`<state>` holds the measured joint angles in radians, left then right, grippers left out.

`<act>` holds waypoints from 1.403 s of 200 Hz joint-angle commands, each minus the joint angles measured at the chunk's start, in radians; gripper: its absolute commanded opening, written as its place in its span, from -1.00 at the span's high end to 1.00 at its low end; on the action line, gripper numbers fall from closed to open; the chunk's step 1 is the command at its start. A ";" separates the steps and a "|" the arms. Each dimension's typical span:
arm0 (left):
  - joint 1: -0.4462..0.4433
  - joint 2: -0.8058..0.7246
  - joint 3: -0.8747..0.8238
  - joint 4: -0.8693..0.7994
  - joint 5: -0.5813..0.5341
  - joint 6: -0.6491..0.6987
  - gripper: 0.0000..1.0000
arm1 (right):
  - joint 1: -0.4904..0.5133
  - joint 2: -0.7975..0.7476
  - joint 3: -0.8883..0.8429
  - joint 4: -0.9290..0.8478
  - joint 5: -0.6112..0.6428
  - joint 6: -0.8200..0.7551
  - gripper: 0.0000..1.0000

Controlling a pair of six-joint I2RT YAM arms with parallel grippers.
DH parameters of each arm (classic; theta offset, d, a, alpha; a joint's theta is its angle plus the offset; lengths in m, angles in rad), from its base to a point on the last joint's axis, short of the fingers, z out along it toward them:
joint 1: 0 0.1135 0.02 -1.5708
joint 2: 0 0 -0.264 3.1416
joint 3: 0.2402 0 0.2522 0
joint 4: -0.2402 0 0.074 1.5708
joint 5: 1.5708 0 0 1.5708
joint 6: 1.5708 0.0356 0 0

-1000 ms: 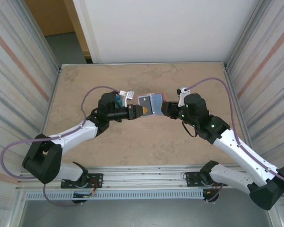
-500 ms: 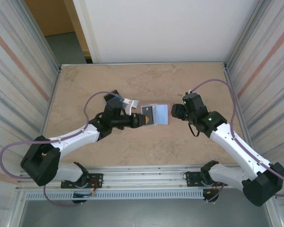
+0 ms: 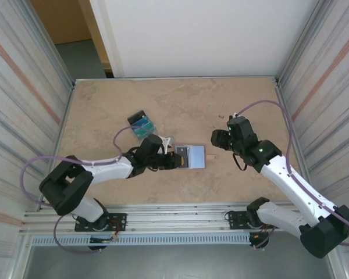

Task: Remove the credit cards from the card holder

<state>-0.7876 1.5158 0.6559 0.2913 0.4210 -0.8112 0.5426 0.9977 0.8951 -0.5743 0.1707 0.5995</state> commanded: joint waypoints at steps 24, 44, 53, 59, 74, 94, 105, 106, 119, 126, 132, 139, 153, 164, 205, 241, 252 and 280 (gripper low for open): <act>-0.010 0.054 -0.001 0.109 0.031 -0.051 0.74 | -0.004 -0.024 -0.060 0.104 -0.152 0.031 -0.34; -0.009 0.078 0.008 0.108 0.044 -0.046 0.73 | -0.003 -0.013 -0.063 0.120 -0.200 0.031 -0.27; -0.010 0.089 0.011 0.108 0.049 -0.046 0.72 | -0.003 0.027 -0.062 0.117 -0.210 0.028 -0.24; -0.008 0.098 0.013 0.108 0.051 -0.046 0.71 | -0.003 0.039 -0.062 0.116 -0.216 0.026 -0.23; -0.007 0.116 0.016 0.116 0.057 -0.047 0.69 | -0.003 0.072 -0.059 0.110 -0.228 0.025 -0.20; -0.001 0.137 0.017 0.132 0.065 -0.052 0.69 | -0.003 0.113 -0.064 0.112 -0.238 0.035 -0.21; 0.003 0.144 0.016 0.143 0.067 -0.055 0.68 | -0.001 0.132 -0.067 0.120 -0.247 0.040 -0.20; 0.004 0.145 0.015 0.144 0.068 -0.056 0.68 | -0.001 0.133 -0.068 0.121 -0.248 0.041 -0.20; 0.011 0.150 0.013 0.147 0.070 -0.058 0.66 | 0.002 0.155 -0.067 0.127 -0.259 0.047 -0.19; 0.015 0.151 0.010 0.146 0.071 -0.055 0.63 | 0.002 0.165 -0.068 0.127 -0.261 0.052 -0.19; 0.017 0.150 0.008 0.145 0.070 -0.053 0.60 | 0.003 0.175 -0.067 0.127 -0.264 0.058 -0.27; 0.018 0.149 0.009 0.139 0.067 -0.049 0.53 | 0.003 0.189 -0.066 0.123 -0.269 0.062 -0.32; 0.022 0.144 0.010 0.114 0.055 -0.034 0.36 | 0.003 0.218 -0.060 0.124 -0.292 0.062 -0.27; 0.022 0.136 0.012 0.086 0.040 -0.017 0.30 | 0.003 0.237 -0.058 0.123 -0.303 0.063 -0.19; 0.023 0.093 0.028 -0.052 -0.039 0.048 0.07 | 0.004 0.273 -0.058 0.145 -0.335 0.074 0.00; 0.023 0.040 0.023 -0.133 -0.100 0.077 0.04 | 0.016 0.278 -0.063 0.159 -0.349 0.075 0.04; 0.022 0.038 0.019 -0.135 -0.102 0.078 0.06 | 0.017 0.281 -0.067 0.174 -0.369 0.075 0.10; 0.008 0.048 0.008 -0.126 -0.106 0.067 0.10 | 0.019 0.309 -0.071 0.195 -0.423 0.077 0.19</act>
<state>-0.7719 1.5799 0.6590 0.1925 0.3454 -0.7631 0.5560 1.2774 0.8371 -0.4053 -0.1940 0.6659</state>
